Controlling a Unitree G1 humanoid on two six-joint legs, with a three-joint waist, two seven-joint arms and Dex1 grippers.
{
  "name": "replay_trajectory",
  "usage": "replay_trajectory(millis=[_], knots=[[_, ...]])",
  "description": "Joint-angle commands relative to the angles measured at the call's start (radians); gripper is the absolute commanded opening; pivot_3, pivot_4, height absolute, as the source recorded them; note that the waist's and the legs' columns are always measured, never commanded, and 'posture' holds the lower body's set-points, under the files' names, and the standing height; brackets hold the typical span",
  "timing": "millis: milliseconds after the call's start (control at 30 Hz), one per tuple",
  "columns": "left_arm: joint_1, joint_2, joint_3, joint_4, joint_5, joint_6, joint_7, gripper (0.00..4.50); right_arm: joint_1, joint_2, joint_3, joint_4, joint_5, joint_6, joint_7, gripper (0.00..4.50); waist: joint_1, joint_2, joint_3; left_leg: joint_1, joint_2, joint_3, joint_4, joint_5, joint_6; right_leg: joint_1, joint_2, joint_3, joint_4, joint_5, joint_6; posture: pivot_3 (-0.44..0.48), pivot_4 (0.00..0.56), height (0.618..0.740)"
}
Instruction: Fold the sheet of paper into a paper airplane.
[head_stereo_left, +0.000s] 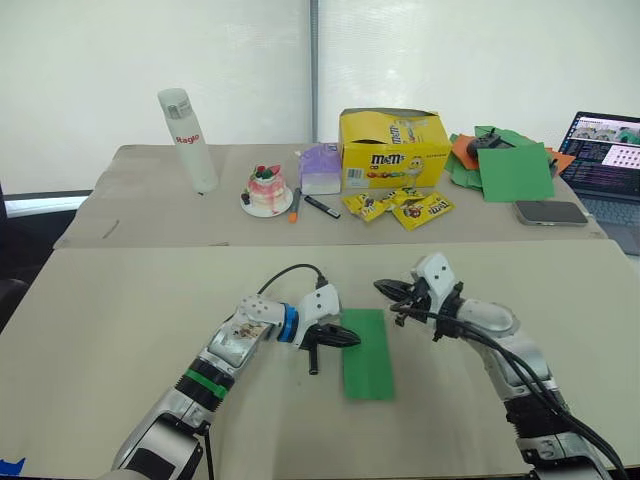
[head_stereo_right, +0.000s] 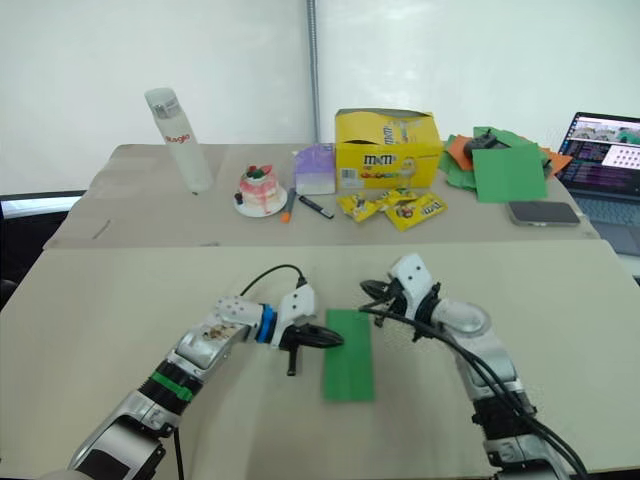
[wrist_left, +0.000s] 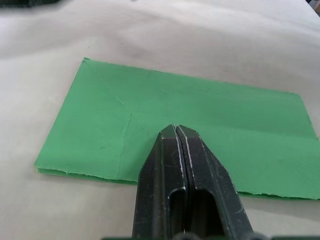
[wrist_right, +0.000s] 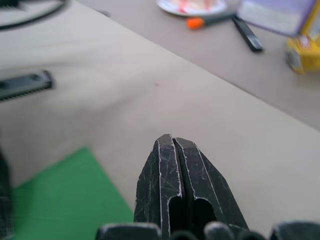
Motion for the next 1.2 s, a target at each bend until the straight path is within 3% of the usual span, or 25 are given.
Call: replay_trajectory(millis=[33, 433, 633, 1200], knots=[[0.007, 0.007, -0.019, 0.024, 0.020, 0.014, -0.001, 0.04, 0.029, -0.024, 0.015, -0.044, 0.004, 0.006, 0.040, 0.00, -0.001, 0.000, 0.000, 0.000, 0.000, 0.000, 0.000, 0.000, 0.000, 0.000, 0.000, 0.000, 0.000, 0.000, 0.000, 0.000, 0.150, 0.740], [0.007, 0.013, -0.018, 0.022, 0.017, 0.024, -0.011, 0.04, 0.024, -0.031, 0.048, 0.076, -0.091, 0.024, -0.012, 0.00, -0.001, 0.000, 0.000, 0.001, 0.000, 0.000, 0.000, 0.000, 0.000, 0.000, 0.000, 0.000, 0.000, 0.000, 0.000, 0.000, 0.150, 0.740], [-0.001, 0.008, -0.010, -0.004, -0.005, 0.065, -0.021, 0.04, 0.014, -0.003, -0.058, -0.006, 0.039, -0.005, 0.012, 0.00, -0.002, 0.000, 0.000, -0.001, 0.000, 0.000, 0.000, 0.000, 0.000, -0.001, 0.000, 0.000, 0.000, 0.000, 0.000, 0.000, 0.150, 0.740], [-0.029, 0.014, -0.027, 0.011, 0.013, 0.083, -0.014, 0.04, 0.090, -0.059, 0.052, 0.055, -0.079, -0.093, 0.099, 0.00, -0.002, 0.000, 0.000, -0.001, 0.000, 0.000, -0.001, 0.000, 0.000, -0.001, 0.000, 0.000, 0.000, 0.000, 0.000, 0.000, 0.150, 0.740]])
